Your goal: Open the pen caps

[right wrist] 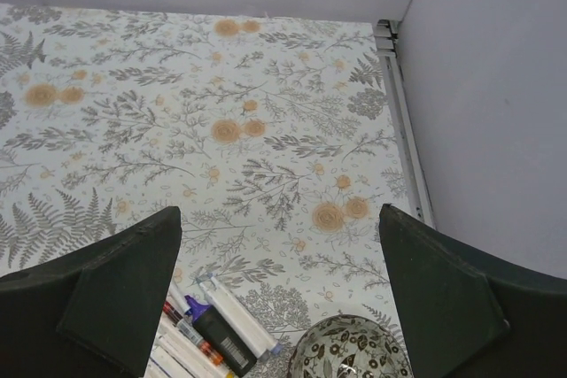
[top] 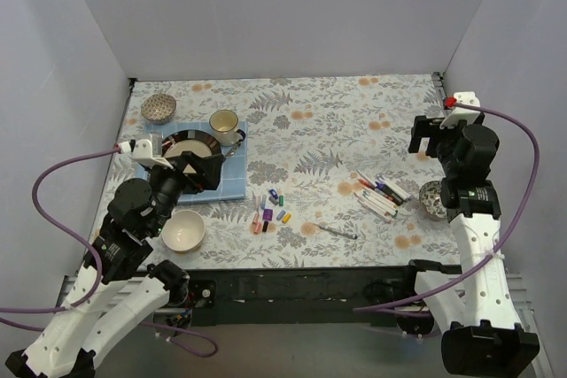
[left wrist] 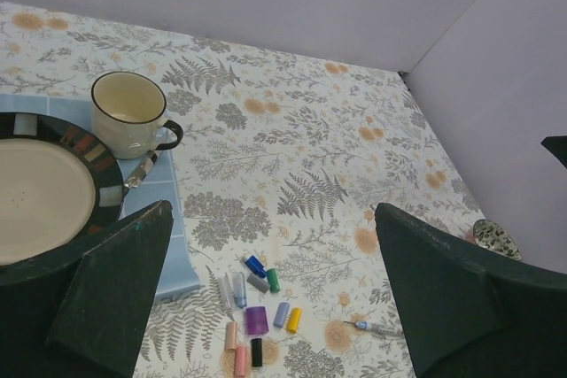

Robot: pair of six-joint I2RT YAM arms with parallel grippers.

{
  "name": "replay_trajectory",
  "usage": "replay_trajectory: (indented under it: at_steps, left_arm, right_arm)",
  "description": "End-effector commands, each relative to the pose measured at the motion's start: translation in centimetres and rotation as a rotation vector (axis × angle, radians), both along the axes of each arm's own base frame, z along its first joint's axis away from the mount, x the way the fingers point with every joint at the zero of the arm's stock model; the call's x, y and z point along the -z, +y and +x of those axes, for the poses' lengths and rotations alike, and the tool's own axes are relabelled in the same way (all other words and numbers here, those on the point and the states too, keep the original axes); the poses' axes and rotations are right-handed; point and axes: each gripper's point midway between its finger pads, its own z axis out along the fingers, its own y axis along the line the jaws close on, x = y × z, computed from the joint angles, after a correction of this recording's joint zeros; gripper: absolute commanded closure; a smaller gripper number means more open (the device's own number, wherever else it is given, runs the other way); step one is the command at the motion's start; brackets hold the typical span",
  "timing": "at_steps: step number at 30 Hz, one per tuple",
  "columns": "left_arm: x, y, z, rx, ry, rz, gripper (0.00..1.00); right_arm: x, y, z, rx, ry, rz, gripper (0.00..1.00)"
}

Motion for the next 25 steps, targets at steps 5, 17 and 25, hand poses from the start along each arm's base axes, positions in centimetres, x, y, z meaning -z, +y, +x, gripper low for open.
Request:
replay_trajectory:
  at_steps: [5,17,25]
  left_arm:
    - [-0.2,0.9,-0.2,-0.025,0.014,0.046,0.02]
    - [0.5,0.9,-0.1,-0.031,0.028,0.06,0.02]
    - [1.0,0.9,0.0,-0.032,0.033,0.064,0.02]
  right_arm:
    - [-4.9,-2.2,-2.0,0.142,-0.108,0.005,0.02]
    - [-4.6,-1.3,-1.9,0.088,-0.103,0.009,0.02]
    - [-3.9,-1.2,-1.7,0.077,-0.111,-0.005,0.02]
